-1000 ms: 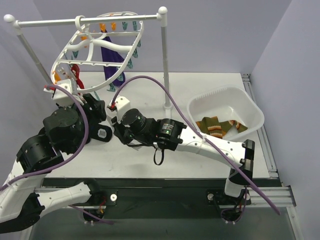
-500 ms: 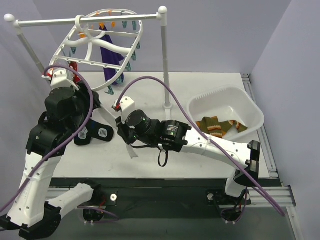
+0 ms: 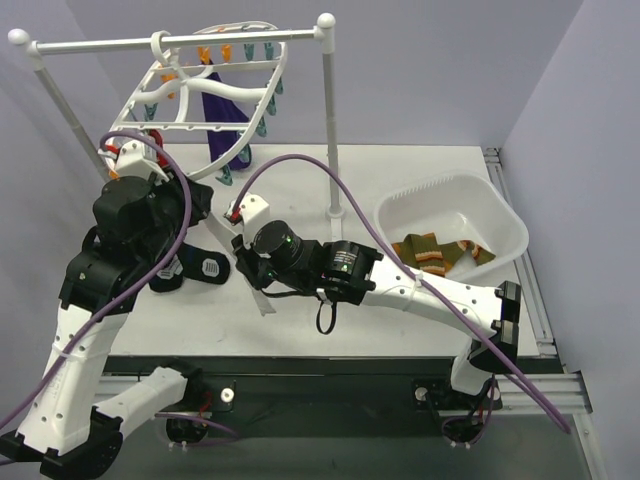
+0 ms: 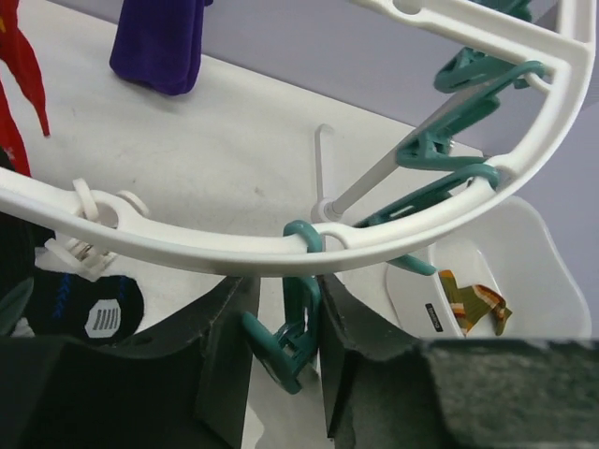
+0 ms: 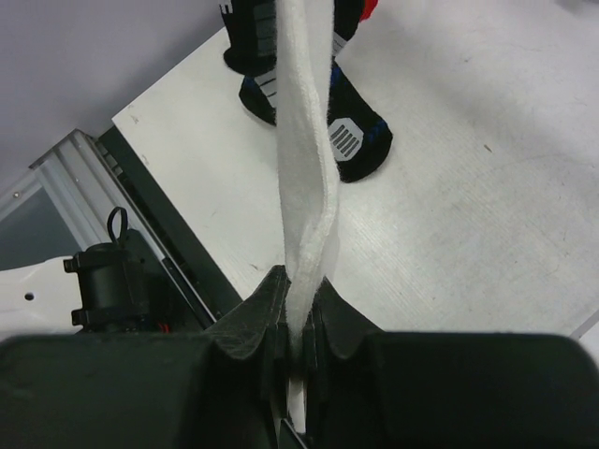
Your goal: Remove the socks clipped to the hanger
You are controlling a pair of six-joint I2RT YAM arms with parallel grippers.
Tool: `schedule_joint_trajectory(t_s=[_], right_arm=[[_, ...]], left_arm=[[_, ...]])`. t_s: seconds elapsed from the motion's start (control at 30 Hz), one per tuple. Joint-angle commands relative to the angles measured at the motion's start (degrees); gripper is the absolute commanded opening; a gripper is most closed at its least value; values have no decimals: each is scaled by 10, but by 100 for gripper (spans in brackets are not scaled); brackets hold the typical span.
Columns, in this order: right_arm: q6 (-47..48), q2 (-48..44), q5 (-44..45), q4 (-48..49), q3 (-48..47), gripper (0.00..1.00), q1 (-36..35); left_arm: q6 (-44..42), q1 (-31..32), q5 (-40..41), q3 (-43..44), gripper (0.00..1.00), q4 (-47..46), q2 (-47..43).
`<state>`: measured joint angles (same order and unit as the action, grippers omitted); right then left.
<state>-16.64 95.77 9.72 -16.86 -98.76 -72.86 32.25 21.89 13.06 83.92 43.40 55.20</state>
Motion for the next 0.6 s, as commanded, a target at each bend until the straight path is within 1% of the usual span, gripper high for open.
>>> schedule_joint_trajectory(t_s=[0.0, 0.03, 0.1, 0.13, 0.17, 0.3, 0.4, 0.5, 0.57], right_arm=[[3, -29, 9, 17, 8, 0, -4], [2, -32, 10, 17, 11, 0, -4], [1, -33, 11, 17, 14, 0, -4], [0, -36, 12, 17, 17, 0, -4], [0, -37, 12, 17, 19, 0, -4], [-2, -49, 24, 17, 37, 0, -4], [-10, -76, 56, 10, 65, 0, 1], [-22, -122, 67, 0, 114, 0, 25], [-31, -170, 68, -9, 141, 0, 65]], left_arm=[[-12, -5, -8, 3, 34, -46, -10], [-15, -4, -7, 4, 32, -48, -10], [-21, -4, -5, 7, 23, -48, -10], [-23, -5, -7, 7, 17, -48, -11], [-25, -4, -14, 6, 0, -51, -11], [-26, -4, -27, -12, 0, -68, -25], [-25, -4, -36, -18, 0, -75, -27], [-24, -4, -49, -22, 0, -84, -25], [-23, -4, -61, -25, 0, -90, -23]])
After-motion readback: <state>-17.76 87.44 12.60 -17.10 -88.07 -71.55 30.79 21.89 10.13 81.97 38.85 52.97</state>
